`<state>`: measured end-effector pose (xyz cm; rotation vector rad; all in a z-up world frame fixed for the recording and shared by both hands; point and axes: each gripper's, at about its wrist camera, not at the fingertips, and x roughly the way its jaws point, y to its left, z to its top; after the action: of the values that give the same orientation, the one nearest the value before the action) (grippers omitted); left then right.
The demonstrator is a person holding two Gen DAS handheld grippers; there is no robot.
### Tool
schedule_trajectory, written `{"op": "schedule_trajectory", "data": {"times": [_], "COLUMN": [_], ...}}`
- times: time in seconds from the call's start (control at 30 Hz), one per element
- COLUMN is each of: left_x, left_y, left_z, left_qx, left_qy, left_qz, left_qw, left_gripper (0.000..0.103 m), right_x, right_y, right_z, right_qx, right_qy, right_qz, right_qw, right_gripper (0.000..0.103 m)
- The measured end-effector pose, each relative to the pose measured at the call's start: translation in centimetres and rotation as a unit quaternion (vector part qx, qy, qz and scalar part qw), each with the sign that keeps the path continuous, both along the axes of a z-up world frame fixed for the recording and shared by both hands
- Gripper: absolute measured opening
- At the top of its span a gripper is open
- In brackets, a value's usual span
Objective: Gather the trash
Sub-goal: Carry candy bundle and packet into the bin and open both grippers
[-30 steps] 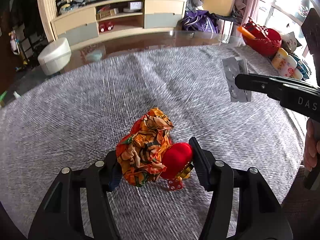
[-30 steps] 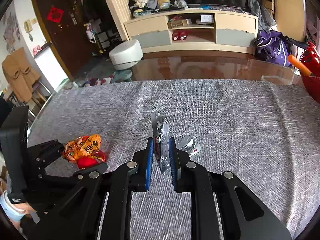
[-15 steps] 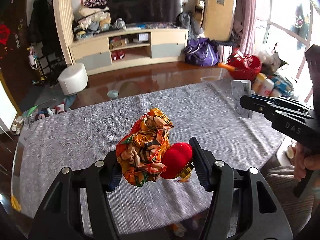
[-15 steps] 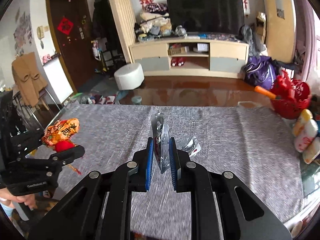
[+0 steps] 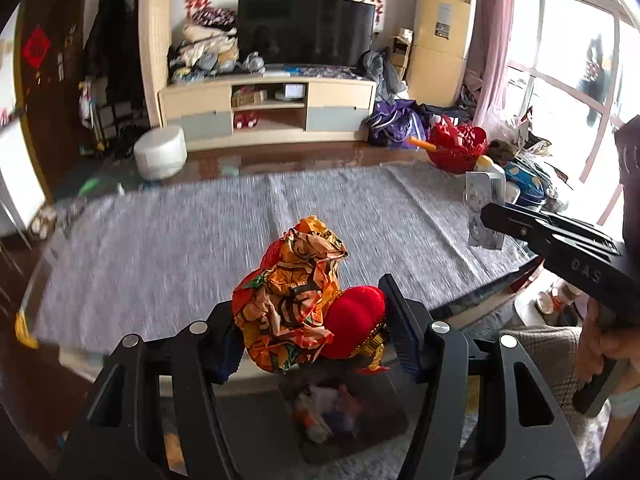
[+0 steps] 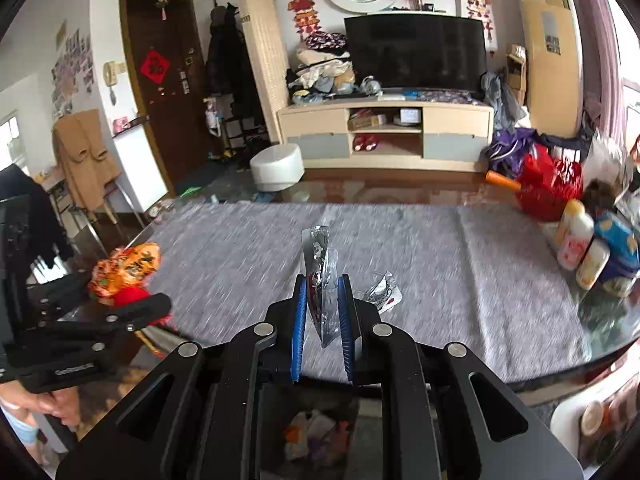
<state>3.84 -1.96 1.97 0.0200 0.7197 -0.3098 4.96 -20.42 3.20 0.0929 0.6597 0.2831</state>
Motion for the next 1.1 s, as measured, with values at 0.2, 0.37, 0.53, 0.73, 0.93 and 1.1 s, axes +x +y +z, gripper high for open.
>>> {"op": "schedule_trajectory", "data": {"times": [0.2,0.37,0.53,0.73,0.93,1.1], "left_x": [-2.0,-2.8,-2.8,-1.6,-0.4,-0.2], "left_y": [0.3,0.0,-0.1,-0.1,0.1,0.1], "left_z": [-5.5,-10.6,-16.5,-21.7,-25.2,-26.3], "left_qx": [-0.009,-0.009,-0.014,0.005,0.009,0.011], "left_qy": [0.050,0.096,0.155,0.180,0.207,0.212], "left_qz": [0.007,0.006,0.007,0.009,0.004,-0.005], "left_qw": [0.9987,0.9953,0.9878,0.9836,0.9782,0.9772], "left_gripper": [0.058,0.058,0.058,0.058,0.058,0.058], "right_x": [-1.8,-2.1,-1.7,-1.2,-0.8,-0.2], "right_y": [0.1,0.5,1.1,1.9,2.3,2.2], "right_z": [-5.6,-10.8,-15.9,-21.2,-23.8,-25.0], "right_qx": [0.023,0.029,0.040,0.038,0.021,0.029], "right_qy": [0.060,0.112,0.163,0.203,0.223,0.237], "right_qz": [0.008,0.009,0.016,0.014,0.009,0.011], "right_qw": [0.998,0.993,0.986,0.978,0.975,0.971], "right_gripper": [0.017,0.017,0.017,0.017,0.017,0.017]}}
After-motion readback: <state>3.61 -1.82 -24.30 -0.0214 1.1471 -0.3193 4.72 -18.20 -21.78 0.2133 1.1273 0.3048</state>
